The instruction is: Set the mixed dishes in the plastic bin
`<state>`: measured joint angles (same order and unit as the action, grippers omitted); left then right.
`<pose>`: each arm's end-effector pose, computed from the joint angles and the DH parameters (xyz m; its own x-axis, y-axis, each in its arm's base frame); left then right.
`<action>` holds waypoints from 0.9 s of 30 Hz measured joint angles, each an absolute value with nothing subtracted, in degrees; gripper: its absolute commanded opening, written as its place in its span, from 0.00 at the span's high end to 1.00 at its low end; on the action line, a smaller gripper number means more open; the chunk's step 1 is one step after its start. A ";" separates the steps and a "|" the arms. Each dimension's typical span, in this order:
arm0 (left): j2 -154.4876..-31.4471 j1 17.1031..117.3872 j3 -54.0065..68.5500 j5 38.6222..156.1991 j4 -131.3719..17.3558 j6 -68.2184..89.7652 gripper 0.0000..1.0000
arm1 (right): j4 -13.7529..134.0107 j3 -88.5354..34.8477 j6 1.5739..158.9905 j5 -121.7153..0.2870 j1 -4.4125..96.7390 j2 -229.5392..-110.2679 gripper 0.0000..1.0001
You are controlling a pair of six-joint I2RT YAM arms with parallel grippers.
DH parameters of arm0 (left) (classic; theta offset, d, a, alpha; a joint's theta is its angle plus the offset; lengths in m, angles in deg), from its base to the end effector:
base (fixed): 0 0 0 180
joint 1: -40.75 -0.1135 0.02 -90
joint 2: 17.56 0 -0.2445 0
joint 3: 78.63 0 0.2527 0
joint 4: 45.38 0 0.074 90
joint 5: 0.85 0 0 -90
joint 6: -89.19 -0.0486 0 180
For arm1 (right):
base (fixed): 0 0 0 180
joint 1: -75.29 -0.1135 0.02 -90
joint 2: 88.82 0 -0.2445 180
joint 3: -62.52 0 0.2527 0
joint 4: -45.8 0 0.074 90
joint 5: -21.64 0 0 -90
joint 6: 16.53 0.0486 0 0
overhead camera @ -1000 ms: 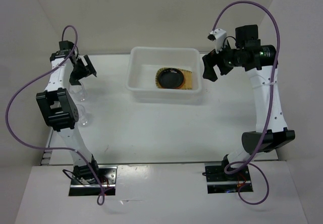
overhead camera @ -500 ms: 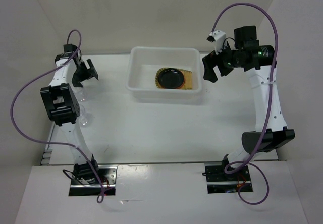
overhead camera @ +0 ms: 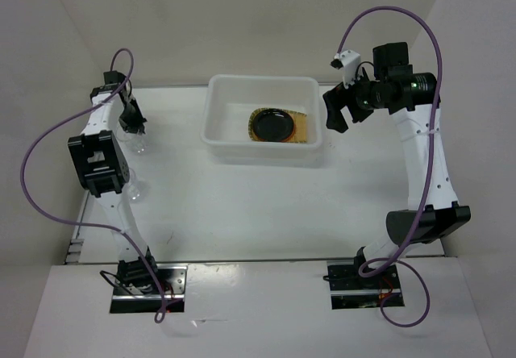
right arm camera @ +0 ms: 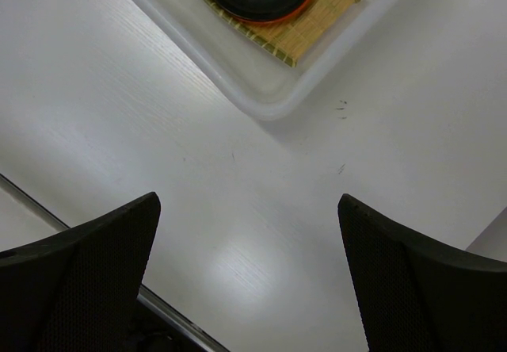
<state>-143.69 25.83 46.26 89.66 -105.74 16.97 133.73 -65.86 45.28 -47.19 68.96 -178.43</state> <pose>0.4592 0.1219 0.1977 -0.7320 -0.5111 -0.4505 -0.5008 0.8520 -0.1527 0.2897 0.0498 0.4260 -0.5033 -0.4990 -0.7054 -0.6527 0.7545 -0.0681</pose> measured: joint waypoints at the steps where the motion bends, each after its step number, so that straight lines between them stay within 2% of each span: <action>1: -143.69 25.92 46.69 89.42 -105.59 16.87 1.00 | 133.71 -65.86 45.28 -47.19 68.96 -178.43 0.03; 4: -143.73 26.53 47.87 89.14 -107.21 16.49 1.00 | 133.71 -65.84 45.28 -47.23 68.96 -178.43 0.03; 7: -144.19 27.84 54.47 88.59 -111.67 16.58 1.00 | 133.71 -65.82 45.28 -47.23 68.96 -178.43 0.03; 10: -141.70 30.46 58.61 94.25 -109.13 17.52 1.00 | 133.71 -65.82 45.28 -47.19 68.96 -178.43 0.03; 15: -139.51 40.56 68.77 100.31 -107.40 18.48 1.00 | 133.73 -65.82 45.26 -47.14 68.96 -178.43 0.03; 21: -143.23 52.82 81.18 101.40 -107.43 19.29 1.00 | 133.68 -65.34 45.26 -47.12 68.96 -178.38 0.03; 27: -151.47 55.36 82.49 98.32 -108.50 19.60 1.00 | 133.66 -63.89 45.28 -47.16 68.96 -178.23 0.03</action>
